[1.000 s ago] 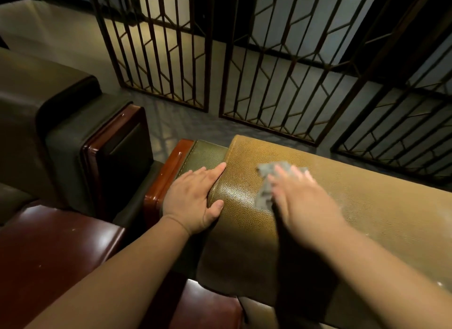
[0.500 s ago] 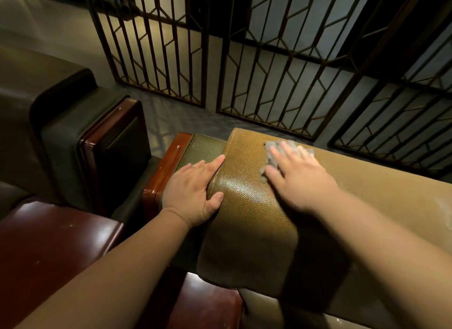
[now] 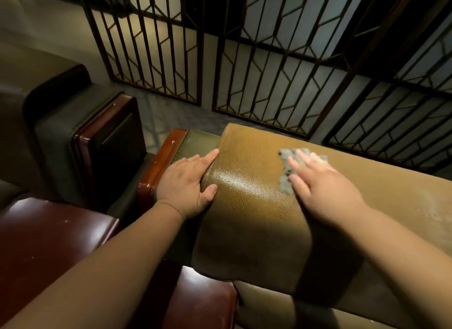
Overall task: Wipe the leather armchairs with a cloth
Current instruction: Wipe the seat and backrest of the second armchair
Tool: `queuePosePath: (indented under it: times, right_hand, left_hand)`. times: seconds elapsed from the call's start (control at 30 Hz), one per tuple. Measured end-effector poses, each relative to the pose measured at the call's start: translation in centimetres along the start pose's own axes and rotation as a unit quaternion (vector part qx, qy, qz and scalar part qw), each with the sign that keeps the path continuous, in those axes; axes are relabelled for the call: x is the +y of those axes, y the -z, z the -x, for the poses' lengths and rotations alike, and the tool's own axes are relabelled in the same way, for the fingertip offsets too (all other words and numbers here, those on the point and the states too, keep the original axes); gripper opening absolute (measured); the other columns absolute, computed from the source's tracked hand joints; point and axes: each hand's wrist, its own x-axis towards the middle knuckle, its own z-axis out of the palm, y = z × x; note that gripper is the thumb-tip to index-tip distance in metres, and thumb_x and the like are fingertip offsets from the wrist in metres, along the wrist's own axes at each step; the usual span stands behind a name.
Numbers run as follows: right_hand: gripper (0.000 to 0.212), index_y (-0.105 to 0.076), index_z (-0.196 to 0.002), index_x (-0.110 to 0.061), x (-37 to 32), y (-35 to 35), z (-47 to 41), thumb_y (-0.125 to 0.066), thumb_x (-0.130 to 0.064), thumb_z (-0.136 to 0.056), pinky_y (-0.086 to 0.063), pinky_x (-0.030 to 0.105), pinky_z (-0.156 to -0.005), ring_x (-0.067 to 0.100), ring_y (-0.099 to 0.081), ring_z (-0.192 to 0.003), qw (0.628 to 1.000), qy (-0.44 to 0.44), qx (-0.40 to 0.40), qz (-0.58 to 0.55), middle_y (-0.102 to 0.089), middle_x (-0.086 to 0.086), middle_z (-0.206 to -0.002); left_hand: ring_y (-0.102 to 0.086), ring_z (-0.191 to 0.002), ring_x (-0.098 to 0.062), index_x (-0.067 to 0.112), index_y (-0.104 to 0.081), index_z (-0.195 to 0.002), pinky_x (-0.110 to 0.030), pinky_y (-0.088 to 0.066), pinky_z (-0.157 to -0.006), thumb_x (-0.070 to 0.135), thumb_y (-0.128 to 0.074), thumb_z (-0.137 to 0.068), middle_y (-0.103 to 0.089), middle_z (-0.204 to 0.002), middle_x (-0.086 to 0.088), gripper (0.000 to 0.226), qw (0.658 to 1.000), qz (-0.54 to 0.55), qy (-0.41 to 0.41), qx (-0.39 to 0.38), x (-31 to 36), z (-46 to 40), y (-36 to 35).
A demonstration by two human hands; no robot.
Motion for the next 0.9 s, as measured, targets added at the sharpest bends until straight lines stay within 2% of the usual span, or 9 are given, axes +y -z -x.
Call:
queuePosePath:
  times: [0.1,0.23,0.3,0.37,0.47,0.57,0.7,0.77,0.9]
  right_hand:
    - [0.055,-0.030,-0.163,-0.024,-0.2,-0.6,-0.6,-0.034,-0.036,-0.110,-0.006,0.039,-0.128,0.029,-0.012,-0.160,0.997,-0.069,-0.015,-0.011,-0.018,0.004,-0.173]
    - [0.067,-0.023,-0.165,-0.023,-4.9,-3.8,7.9,-0.038,-0.036,-0.101,-0.012,0.052,-0.129,0.035,-0.009,-0.160,0.997,0.058,0.002,0.046,-0.012,0.004,-0.174]
    - [0.066,-0.025,-0.165,-0.025,-4.2,-3.4,9.5,-0.037,-0.040,-0.102,-0.016,0.052,-0.129,0.032,-0.009,-0.160,0.994,0.098,-0.021,0.051,-0.013,0.002,-0.173]
    - [0.063,-0.032,-0.163,-0.026,-1.9,-2.3,7.9,-0.029,-0.046,-0.103,-0.017,0.049,-0.129,0.028,-0.015,-0.159,0.992,0.110,-0.031,0.046,-0.020,0.002,-0.172]
    - [0.063,-0.029,-0.163,-0.022,2.3,-0.8,2.6,-0.023,-0.044,-0.105,-0.007,0.040,-0.130,0.024,-0.012,-0.160,1.000,0.010,-0.019,-0.005,-0.018,0.004,-0.173]
    - [0.058,-0.018,-0.166,-0.023,5.0,0.2,-1.1,-0.026,-0.035,-0.110,-0.001,0.039,-0.129,0.023,-0.001,-0.161,0.994,-0.094,-0.050,-0.038,-0.007,0.005,-0.175]
    - [0.066,-0.027,-0.164,-0.023,1.1,-1.3,4.3,-0.023,-0.040,-0.101,-0.017,0.052,-0.128,0.038,-0.017,-0.158,1.000,0.021,-0.019,0.013,-0.020,0.008,-0.172]
    - [0.066,-0.031,-0.163,-0.024,-0.4,-2.3,8.0,-0.026,-0.040,-0.099,-0.023,0.053,-0.127,0.035,-0.021,-0.157,0.997,0.073,-0.024,0.018,-0.024,0.004,-0.171]
    - [0.067,-0.028,-0.164,-0.023,4.5,-0.8,2.5,-0.023,-0.038,-0.099,-0.012,0.045,-0.130,0.025,-0.014,-0.160,0.998,0.038,-0.044,-0.020,-0.020,0.003,-0.172]
  left_hand:
    - [-0.062,-0.125,-0.036,0.021,-0.044,-0.159,-0.052,-0.047,-0.105,0.066,-0.032,-0.094,-0.067,-0.134,-0.011,0.080,0.999,0.024,0.015,-0.017,0.0,-0.2,0.4]
    - [-0.054,-0.135,-0.032,0.020,-0.051,-0.153,-0.051,-0.041,-0.115,0.066,-0.039,-0.090,-0.057,-0.148,-0.010,0.079,0.997,0.050,0.052,-0.023,1.5,0.4,1.3]
    - [-0.039,-0.148,-0.031,0.024,-0.058,-0.144,-0.050,-0.030,-0.125,0.067,-0.044,-0.087,-0.042,-0.160,-0.009,0.072,0.994,0.021,0.109,-0.013,3.8,-0.6,2.3]
    - [-0.033,-0.151,-0.030,0.029,-0.064,-0.133,-0.052,-0.027,-0.126,0.065,-0.048,-0.090,-0.038,-0.163,-0.009,0.059,0.995,-0.036,0.097,0.001,6.8,-2.8,3.0]
    - [-0.035,-0.151,-0.026,0.033,-0.057,-0.146,-0.050,-0.025,-0.127,0.067,-0.040,-0.091,-0.044,-0.162,-0.005,0.066,0.997,-0.036,0.045,-0.048,11.0,-6.4,1.9]
    - [-0.028,-0.156,-0.024,0.039,-0.042,-0.159,-0.049,-0.020,-0.129,0.069,-0.028,-0.093,-0.038,-0.167,-0.001,0.073,0.991,-0.099,0.054,-0.070,12.3,-7.2,-0.4]
    - [-0.029,-0.156,-0.024,0.038,-0.041,-0.159,-0.048,-0.020,-0.128,0.068,-0.028,-0.095,-0.037,-0.168,0.000,0.072,0.989,-0.124,0.057,-0.051,11.8,-7.3,-1.4]
    - [-0.030,-0.155,-0.024,0.038,-0.043,-0.159,-0.047,-0.021,-0.128,0.067,-0.029,-0.095,-0.039,-0.167,-0.001,0.071,0.989,-0.127,0.057,-0.044,11.7,-7.3,-1.7]
    - [-0.028,-0.157,-0.024,0.039,-0.040,-0.160,-0.047,-0.019,-0.129,0.068,-0.026,-0.095,-0.036,-0.169,0.000,0.072,0.988,-0.133,0.060,-0.050,11.3,-7.4,-1.7]
